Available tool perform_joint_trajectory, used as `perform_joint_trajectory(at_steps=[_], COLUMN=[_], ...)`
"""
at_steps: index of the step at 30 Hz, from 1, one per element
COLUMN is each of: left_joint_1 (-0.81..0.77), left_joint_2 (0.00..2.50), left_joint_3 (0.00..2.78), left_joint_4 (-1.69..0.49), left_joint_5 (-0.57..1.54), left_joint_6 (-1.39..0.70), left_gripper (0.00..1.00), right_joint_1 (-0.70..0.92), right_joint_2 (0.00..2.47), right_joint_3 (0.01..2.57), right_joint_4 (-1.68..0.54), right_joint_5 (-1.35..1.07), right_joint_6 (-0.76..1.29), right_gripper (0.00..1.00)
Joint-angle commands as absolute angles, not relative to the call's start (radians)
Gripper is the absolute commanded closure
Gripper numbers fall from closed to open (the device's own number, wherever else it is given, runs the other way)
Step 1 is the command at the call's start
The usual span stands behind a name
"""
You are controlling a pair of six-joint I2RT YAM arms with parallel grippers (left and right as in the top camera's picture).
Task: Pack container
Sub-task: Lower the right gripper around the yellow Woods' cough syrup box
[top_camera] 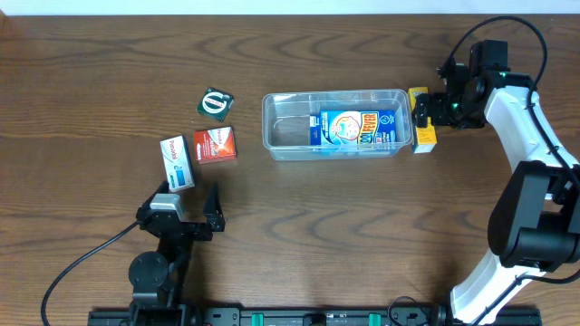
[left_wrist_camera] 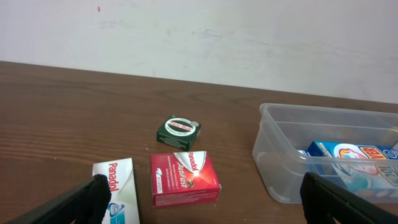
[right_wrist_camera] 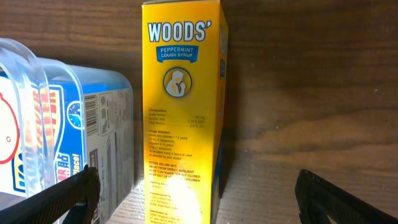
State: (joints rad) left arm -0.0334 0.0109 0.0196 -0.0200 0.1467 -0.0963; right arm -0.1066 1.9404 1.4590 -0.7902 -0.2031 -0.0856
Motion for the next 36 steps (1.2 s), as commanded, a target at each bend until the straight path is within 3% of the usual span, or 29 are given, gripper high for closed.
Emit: perform_joint_trajectory(at_steps=[1, 8, 23, 36], left_joint_1=[-0.029, -0.029, -0.029, -0.029], left_joint_2=[0.005, 0.005, 0.005, 0.005], left_joint_3=[0.004, 0.004, 0.004, 0.004], left_joint_4=[-0.056, -0.056, -0.056, -0.056], left_joint_5=[0.157, 0.157, 0.157, 0.157], left_joint_6=[-0.086, -0.086, -0.086, -0.086], left_gripper=[0.02, 0.02, 0.02, 0.02], right_joint_1=[-0.097, -0.097, -0.098, -0.098], right_joint_2=[1.943, 1.993, 2.014, 2.015], right_joint_3=[1.443, 1.443, 1.443, 1.443], right_joint_4=[-0.780, -0.774, -0.741, -0.716], right_joint_5=[-0.214, -0.213, -0.179, -0.131], right_joint_6=[-0.107, -0.107, -0.106, -0.114], right_gripper=[0.03, 0.05, 0.20, 0.20])
